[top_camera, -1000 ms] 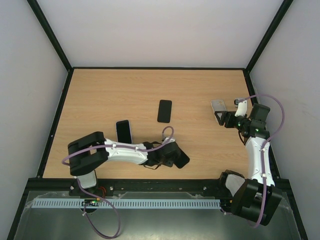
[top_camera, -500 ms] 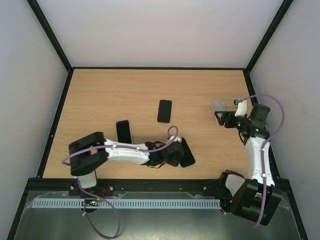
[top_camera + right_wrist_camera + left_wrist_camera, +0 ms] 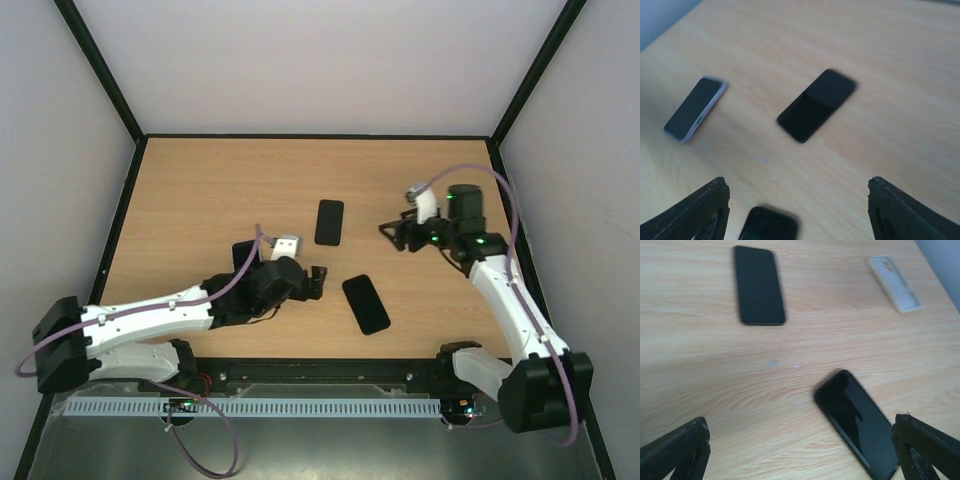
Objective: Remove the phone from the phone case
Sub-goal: Move the phone to the center of the board, then pick up the phone at the center of the board.
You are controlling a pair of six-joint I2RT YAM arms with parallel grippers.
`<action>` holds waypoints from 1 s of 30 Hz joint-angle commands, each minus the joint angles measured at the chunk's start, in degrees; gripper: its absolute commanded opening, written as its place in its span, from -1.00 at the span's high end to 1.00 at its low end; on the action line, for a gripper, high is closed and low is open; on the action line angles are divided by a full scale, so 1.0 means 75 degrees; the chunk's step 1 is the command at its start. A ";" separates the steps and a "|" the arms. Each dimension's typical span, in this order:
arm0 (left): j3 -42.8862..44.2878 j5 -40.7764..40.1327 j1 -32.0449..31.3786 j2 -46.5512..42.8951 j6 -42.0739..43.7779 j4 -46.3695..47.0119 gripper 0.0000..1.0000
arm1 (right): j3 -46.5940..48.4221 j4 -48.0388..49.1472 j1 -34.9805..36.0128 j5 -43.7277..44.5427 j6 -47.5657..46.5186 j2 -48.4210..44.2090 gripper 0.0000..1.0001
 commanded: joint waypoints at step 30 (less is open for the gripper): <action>-0.1883 0.0382 0.1072 -0.0591 -0.1124 0.0254 -0.92 | 0.0384 -0.2548 0.4903 0.5205 -0.1221 0.2427 -0.92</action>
